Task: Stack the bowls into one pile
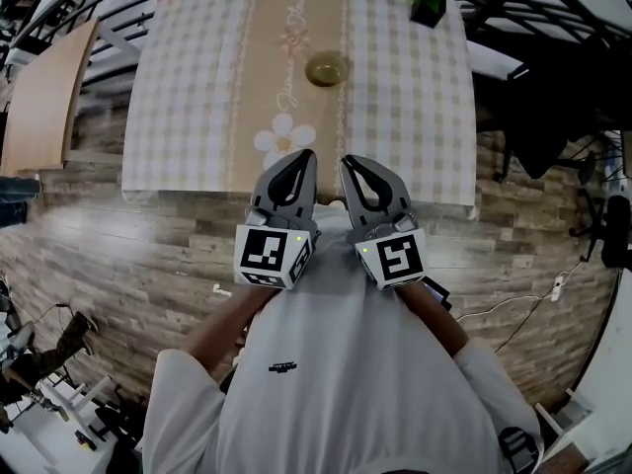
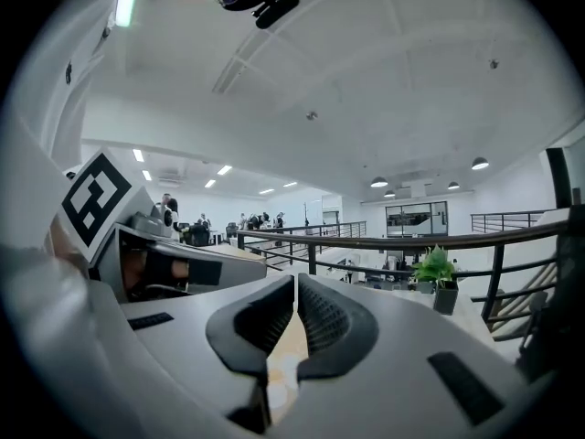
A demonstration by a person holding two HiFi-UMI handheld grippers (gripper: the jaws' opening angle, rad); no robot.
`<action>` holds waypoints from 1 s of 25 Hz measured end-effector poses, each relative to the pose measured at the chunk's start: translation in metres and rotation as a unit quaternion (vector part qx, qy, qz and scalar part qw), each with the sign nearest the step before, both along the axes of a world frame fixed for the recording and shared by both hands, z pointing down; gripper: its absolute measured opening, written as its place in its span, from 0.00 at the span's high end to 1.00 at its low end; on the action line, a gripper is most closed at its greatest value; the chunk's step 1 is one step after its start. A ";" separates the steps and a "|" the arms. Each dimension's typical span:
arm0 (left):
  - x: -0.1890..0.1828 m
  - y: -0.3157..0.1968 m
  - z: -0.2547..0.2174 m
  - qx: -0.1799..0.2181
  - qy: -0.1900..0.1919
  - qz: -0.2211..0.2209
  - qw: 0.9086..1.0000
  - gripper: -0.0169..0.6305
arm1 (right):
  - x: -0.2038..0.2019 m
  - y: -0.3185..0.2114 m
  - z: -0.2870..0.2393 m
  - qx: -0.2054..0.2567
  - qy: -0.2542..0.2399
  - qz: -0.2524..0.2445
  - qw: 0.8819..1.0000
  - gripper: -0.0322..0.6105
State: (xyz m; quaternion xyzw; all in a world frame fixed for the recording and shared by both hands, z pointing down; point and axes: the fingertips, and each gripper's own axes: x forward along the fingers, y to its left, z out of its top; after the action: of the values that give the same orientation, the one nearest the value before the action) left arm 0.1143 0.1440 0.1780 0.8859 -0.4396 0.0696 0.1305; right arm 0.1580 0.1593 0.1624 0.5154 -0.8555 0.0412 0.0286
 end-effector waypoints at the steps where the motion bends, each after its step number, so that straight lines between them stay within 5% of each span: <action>1: -0.001 -0.001 0.001 -0.003 0.001 -0.001 1.000 0.94 | -0.001 -0.001 0.000 -0.002 0.002 0.000 1.000 0.89; 17: -0.007 -0.003 0.015 -0.031 -0.012 0.014 0.999 0.94 | -0.007 -0.007 0.023 -0.052 0.011 0.008 0.999 0.89; 25: 0.045 0.001 0.019 -0.025 -0.024 0.008 0.999 0.94 | 0.041 -0.005 0.022 -0.043 0.045 0.004 0.998 0.89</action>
State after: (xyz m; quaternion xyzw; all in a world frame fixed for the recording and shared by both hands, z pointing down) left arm 0.1597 0.1453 0.1969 0.8839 -0.4338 0.1029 0.1415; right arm 0.1988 0.1542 0.1849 0.5180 -0.8489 0.0548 0.0893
